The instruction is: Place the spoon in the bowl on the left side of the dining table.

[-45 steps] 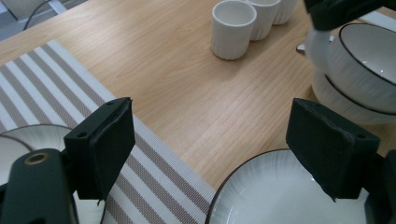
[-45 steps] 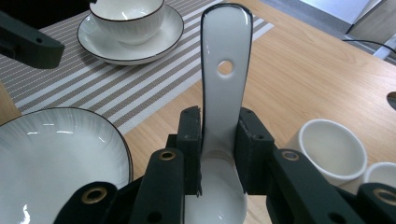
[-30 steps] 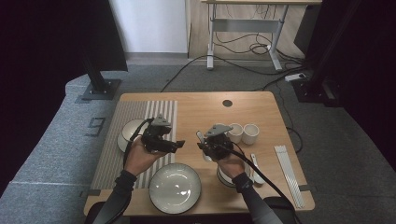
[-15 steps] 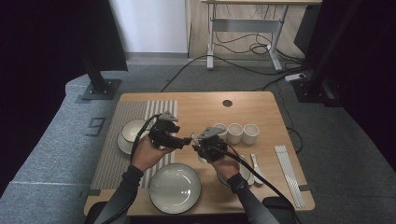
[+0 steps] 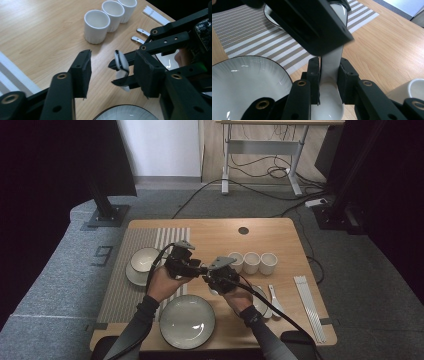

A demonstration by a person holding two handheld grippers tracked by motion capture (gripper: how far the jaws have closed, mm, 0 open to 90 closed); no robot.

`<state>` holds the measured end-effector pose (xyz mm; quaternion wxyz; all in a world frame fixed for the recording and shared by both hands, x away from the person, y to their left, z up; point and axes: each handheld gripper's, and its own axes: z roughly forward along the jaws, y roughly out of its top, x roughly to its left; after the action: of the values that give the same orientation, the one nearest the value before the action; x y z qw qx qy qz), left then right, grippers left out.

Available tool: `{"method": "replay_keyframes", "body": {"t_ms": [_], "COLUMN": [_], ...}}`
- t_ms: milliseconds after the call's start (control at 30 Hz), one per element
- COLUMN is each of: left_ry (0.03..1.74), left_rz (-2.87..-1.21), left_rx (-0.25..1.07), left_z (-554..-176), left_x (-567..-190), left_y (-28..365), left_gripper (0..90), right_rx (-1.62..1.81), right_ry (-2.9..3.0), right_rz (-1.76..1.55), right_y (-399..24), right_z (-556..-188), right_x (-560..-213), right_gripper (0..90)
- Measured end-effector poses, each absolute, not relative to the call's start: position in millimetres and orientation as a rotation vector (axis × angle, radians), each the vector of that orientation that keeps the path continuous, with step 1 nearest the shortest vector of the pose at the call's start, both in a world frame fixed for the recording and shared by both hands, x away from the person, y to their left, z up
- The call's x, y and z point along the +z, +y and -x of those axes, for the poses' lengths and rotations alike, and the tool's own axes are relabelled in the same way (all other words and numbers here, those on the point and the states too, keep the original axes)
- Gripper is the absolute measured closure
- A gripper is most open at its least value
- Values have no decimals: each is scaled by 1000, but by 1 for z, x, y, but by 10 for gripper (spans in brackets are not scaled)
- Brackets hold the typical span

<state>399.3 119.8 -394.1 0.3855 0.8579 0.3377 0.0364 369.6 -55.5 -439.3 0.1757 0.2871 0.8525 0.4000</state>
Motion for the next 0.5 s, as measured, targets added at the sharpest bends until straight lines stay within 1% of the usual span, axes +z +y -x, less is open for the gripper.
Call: {"method": "replay_keyframes", "body": {"t_ms": [267, 500], "left_ry": [870, 863], "left_rz": [-2195, -2170], "left_rx": [58, -32], "left_z": [-400, -402], "left_x": [-396, -396], "left_y": [116, 117], "left_gripper": [707, 797], "right_rx": [1126, 1120], "right_ry": [2413, 2412], "right_rz": [-805, -800], "right_y": [-53, -52], "right_z": [-369, -369], "right_x": [-438, -439], "right_gripper": [737, 737]}}
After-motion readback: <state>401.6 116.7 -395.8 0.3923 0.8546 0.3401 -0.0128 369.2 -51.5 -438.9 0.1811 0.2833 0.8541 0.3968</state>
